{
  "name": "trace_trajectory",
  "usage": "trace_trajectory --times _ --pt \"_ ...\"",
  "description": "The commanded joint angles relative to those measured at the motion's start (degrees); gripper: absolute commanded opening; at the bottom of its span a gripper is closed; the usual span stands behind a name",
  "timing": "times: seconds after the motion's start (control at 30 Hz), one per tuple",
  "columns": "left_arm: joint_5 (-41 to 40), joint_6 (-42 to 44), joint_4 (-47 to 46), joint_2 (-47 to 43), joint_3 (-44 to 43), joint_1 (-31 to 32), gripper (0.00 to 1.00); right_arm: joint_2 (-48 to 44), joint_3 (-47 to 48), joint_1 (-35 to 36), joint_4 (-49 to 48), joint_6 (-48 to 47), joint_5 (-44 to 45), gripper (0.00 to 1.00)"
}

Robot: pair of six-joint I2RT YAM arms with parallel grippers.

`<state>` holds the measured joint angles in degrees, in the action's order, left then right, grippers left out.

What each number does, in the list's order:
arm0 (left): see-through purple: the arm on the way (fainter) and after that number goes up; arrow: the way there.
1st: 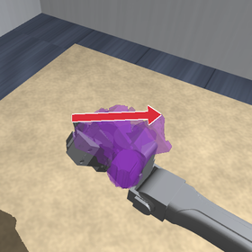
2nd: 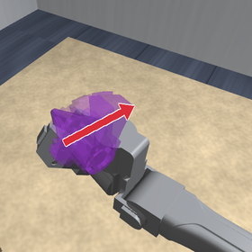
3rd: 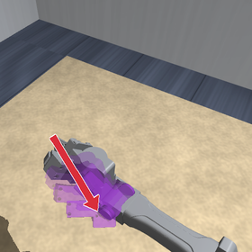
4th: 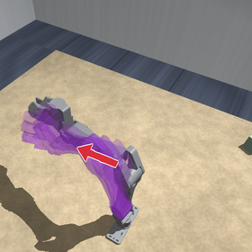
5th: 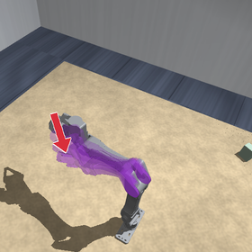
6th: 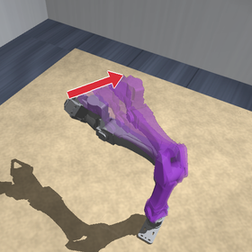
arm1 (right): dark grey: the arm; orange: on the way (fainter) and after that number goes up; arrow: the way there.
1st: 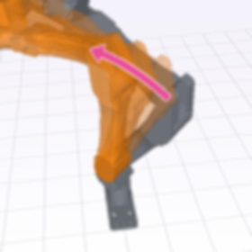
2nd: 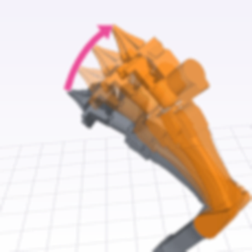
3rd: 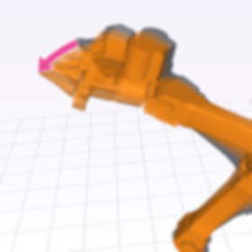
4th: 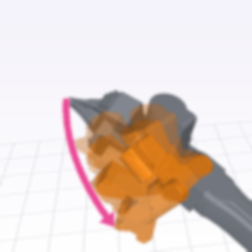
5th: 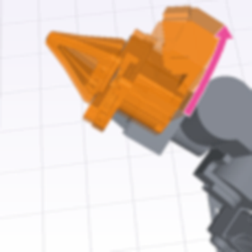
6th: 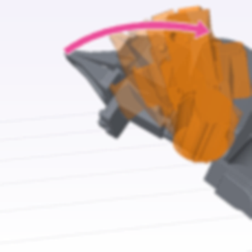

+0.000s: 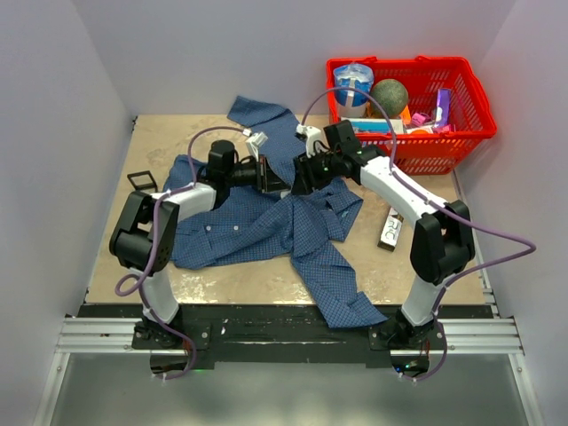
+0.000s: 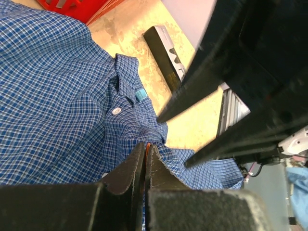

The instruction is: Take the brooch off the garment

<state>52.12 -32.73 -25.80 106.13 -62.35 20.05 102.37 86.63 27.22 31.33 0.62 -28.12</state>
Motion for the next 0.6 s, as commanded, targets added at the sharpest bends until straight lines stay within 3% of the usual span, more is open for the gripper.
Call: trace_trajectory --times 0.0,0.27,0.33,0.37,0.43,0.57 --pt "-1.93 3.99 2.59 -4.96 -1.9 -0.01 0.0 -0.94 -1.28 -0.42 -1.89 -0.27 -1.77 0.52" --pt "-5.71 5.31 4.62 -6.46 -1.72 0.16 0.0 0.29 -3.66 0.64 -2.59 -0.27 -2.29 0.5" --pt "-6.15 5.48 4.88 -6.37 -1.9 0.42 0.0 0.73 -3.57 1.08 -2.42 -1.92 -2.55 0.36" --pt "-6.41 5.75 5.23 -6.28 -2.08 0.51 0.0 0.99 -3.4 1.16 -2.42 -1.94 -2.9 0.14" --pt "-7.64 5.92 5.32 -5.76 -2.25 0.69 0.0 1.08 -3.31 1.43 -2.15 -2.73 -3.43 0.0" --pt "-12.99 10.22 6.64 -3.04 -5.15 3.05 0.0 -0.58 -4.27 3.01 -0.05 -5.89 -5.8 0.0"
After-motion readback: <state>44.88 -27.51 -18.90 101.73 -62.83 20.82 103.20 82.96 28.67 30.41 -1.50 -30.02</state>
